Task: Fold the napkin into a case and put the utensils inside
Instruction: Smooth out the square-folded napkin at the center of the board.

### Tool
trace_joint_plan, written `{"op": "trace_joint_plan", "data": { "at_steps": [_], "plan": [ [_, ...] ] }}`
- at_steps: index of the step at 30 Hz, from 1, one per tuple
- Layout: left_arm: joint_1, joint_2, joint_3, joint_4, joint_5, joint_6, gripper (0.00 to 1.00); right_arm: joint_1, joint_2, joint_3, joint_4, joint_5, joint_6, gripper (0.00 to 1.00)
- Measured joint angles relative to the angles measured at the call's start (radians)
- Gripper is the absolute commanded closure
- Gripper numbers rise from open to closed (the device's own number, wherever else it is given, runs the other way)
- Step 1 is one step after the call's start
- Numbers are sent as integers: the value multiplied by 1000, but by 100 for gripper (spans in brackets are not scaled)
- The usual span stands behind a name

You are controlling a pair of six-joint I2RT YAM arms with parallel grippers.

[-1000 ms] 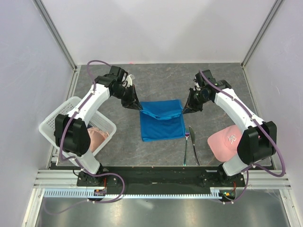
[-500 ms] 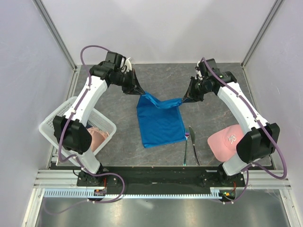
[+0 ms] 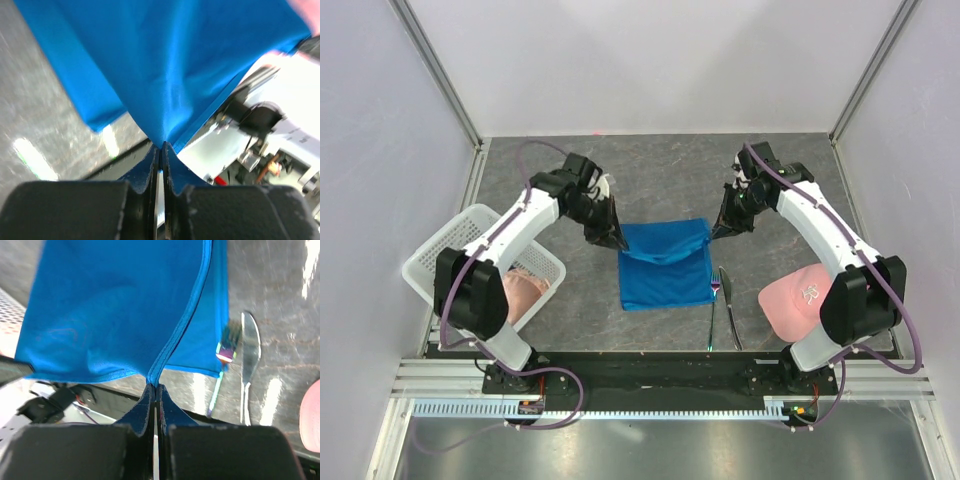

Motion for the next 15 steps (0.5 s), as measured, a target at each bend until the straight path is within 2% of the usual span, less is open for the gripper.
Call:
{"op": "trace_joint_plan", "data": {
  "at_steps": [6,15],
  "plan": [
    [-43,-54,-192,46,-2,-20,90,0,-12,-126,27,-3,-14,100],
    [-60,-51,-356,151,-2,-27,90,4,-31,-299,109,-28,-14,100]
  ]
}}
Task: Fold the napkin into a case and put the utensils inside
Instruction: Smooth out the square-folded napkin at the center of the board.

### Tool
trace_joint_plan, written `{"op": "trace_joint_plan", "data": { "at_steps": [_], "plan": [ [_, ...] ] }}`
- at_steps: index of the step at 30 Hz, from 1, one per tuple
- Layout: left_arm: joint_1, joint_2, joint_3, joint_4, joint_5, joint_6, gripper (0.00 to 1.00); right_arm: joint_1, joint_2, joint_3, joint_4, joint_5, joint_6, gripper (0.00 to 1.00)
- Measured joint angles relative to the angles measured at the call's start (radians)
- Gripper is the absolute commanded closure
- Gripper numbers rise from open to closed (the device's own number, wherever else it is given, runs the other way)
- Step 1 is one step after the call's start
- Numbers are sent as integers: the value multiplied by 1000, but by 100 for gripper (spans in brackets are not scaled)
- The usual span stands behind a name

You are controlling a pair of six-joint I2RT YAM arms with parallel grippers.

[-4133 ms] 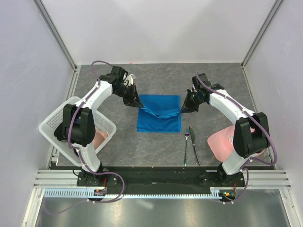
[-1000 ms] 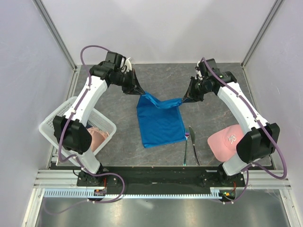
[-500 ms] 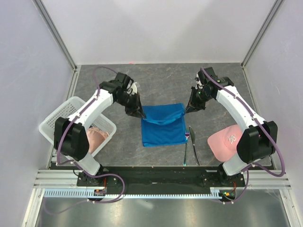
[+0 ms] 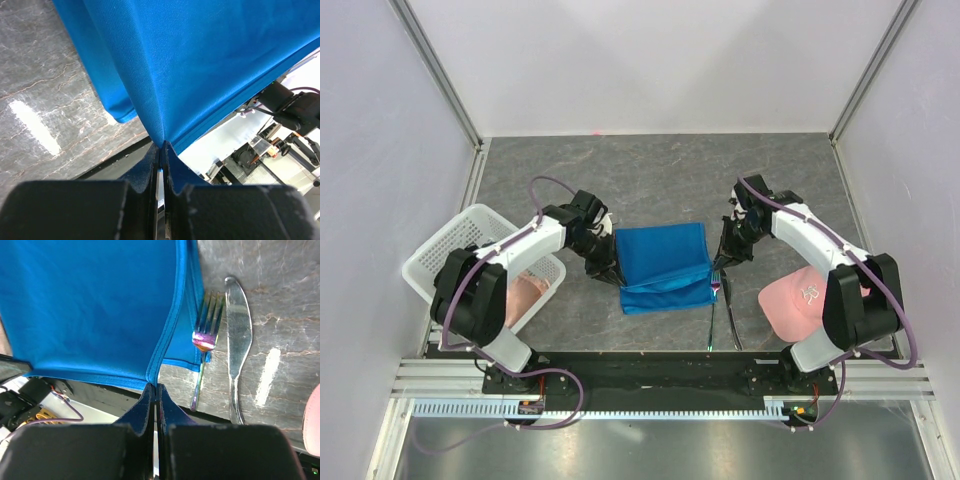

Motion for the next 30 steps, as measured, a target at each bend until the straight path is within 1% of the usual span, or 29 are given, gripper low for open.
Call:
{"op": "trace_joint_plan", "data": {
  "at_steps": [12,17,21,26,30],
  "plan": [
    [-29,68,-74,97,4,-12,89,11,21,-123,98,10,-11,100],
    [-34,127,-132,142,3,-13,87,35,65,-173,138,8,-11,100],
    [-34,175,-139,154,-26,-12,87,42,88,-198,180,9,-11,100],
    [-28,242,-82,116,-11,-13,87,42,141,-202,242,26,-10,100],
    [-4,312,23,68,-26,-10,87,41,197,-153,251,19,-7,100]
  ]
}}
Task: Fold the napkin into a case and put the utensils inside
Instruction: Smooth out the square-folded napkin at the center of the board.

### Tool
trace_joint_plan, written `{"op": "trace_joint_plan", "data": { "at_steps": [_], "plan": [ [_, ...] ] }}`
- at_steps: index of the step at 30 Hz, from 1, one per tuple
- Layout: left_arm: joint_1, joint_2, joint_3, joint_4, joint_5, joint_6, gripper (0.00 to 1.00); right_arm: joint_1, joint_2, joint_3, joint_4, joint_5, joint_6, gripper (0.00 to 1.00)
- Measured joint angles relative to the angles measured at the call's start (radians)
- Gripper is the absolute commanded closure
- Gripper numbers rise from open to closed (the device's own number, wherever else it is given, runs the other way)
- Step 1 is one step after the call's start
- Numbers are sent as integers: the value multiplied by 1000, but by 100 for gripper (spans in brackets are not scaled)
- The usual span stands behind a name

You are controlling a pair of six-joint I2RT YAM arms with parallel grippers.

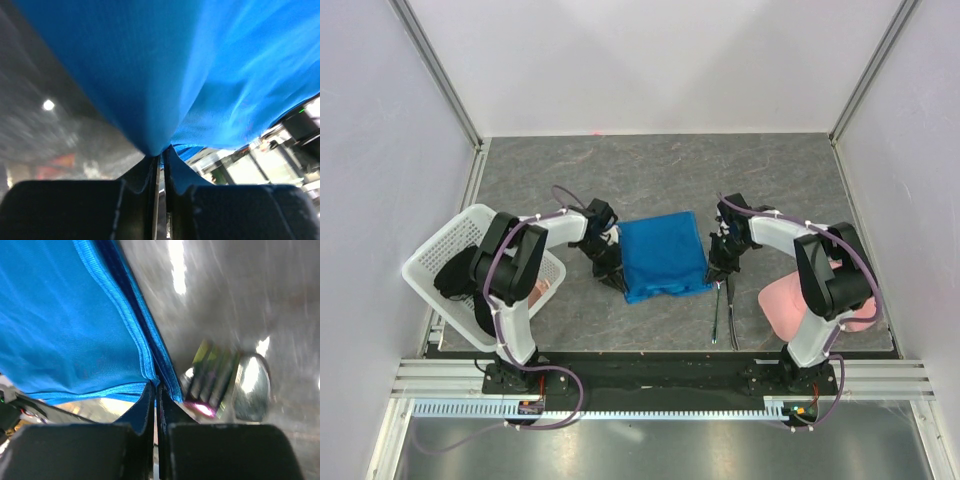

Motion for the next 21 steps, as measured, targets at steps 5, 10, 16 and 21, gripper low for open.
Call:
{"op": "trace_joint_plan", "data": {
  "at_steps": [5,10,16,21],
  "plan": [
    [75,72,171,-45,-83,38,87,0,77,117,18,11,0,100],
    [118,76,320,-99,-178,98,87,0,82,222,-17,31,-5,100],
    [109,-31,344,-162,-172,121,87,0,27,289,-85,31,-11,100],
    [101,-148,325,-187,-129,113,86,0,-49,311,-158,22,-8,100]
  ]
}}
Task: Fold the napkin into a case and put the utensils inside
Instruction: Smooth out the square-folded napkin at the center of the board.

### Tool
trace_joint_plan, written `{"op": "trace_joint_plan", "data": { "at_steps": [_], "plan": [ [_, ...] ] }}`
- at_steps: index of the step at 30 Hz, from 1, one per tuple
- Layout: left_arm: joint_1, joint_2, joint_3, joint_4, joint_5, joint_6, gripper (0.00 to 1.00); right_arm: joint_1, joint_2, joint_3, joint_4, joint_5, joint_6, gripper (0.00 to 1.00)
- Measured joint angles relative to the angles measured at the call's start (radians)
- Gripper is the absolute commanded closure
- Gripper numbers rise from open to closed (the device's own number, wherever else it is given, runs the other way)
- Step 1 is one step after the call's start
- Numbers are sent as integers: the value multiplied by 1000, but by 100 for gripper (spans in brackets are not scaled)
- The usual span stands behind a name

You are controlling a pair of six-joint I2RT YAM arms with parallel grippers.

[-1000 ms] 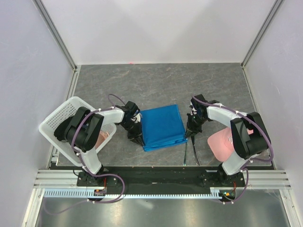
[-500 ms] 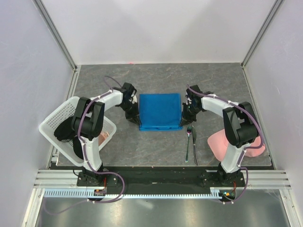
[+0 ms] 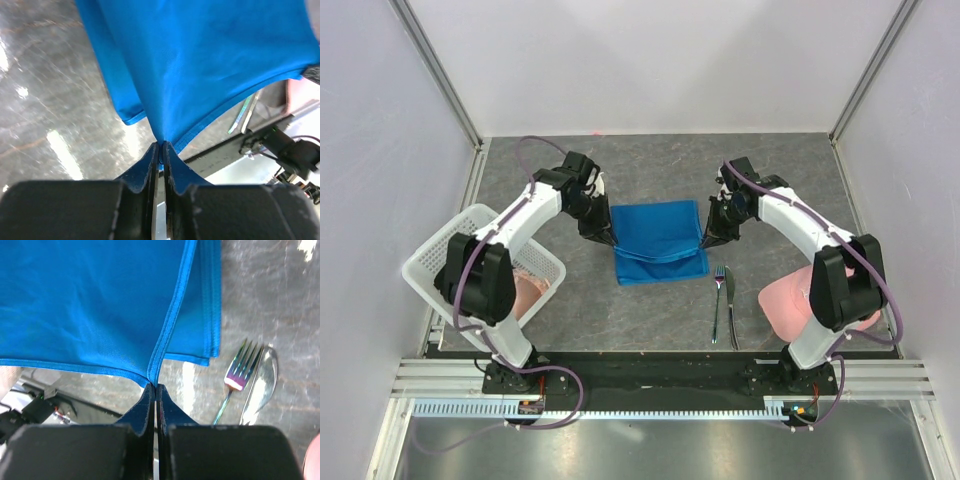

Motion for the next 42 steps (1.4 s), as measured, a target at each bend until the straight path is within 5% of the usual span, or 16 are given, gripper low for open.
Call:
{"op": "trace_joint_plan", "data": {
  "at_steps": [10,16,20,22,27,34,42],
  "plan": [
    [-74,-77,-260,106,75,-86,85,0,-74,-154,-16,-3,-7,100],
    [-130,-11,-388,174,91,-108,70,0,-49,-307,34,24,-13,98],
    [-126,-11,-399,196,85,-114,40,0,-24,-311,61,36,-22,60],
    [-125,-24,-399,196,85,-113,37,0,-25,-303,60,41,-33,53],
    [-122,-89,-365,154,66,-114,40,0,-30,-217,18,89,-72,40],
    [-80,-44,-185,127,13,-99,48,0,37,-26,34,129,-108,40],
    [-19,239,-44,141,-71,-61,51,0,267,129,70,201,-146,51]
  ]
}}
